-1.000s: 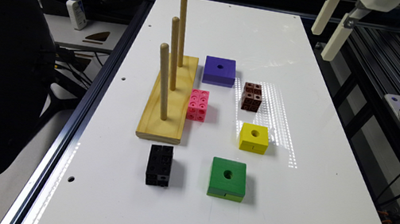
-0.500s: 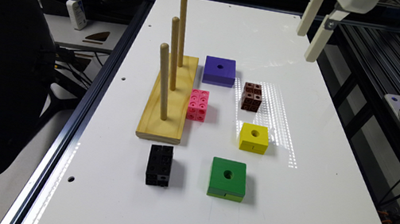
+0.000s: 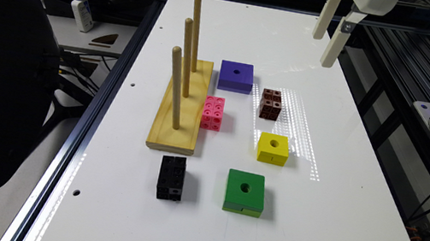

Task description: Pick up pink block.

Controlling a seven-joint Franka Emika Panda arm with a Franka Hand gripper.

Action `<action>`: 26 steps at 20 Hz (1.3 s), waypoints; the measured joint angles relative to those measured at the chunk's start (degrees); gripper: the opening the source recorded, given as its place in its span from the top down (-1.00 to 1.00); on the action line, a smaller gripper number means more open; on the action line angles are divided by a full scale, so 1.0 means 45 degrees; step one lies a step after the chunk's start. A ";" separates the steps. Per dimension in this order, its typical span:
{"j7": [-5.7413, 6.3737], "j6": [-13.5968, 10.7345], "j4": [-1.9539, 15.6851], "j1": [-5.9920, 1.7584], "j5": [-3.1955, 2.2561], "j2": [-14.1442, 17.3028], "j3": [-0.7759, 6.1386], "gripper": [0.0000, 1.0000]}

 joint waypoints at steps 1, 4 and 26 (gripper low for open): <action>0.0010 0.0000 0.0049 0.0002 0.0008 0.0039 0.0021 -1.00; 0.0091 0.0000 0.0214 0.0007 0.0020 0.0154 0.0110 -1.00; 0.0381 0.0005 0.2736 0.0021 0.0024 0.2791 0.0350 -1.00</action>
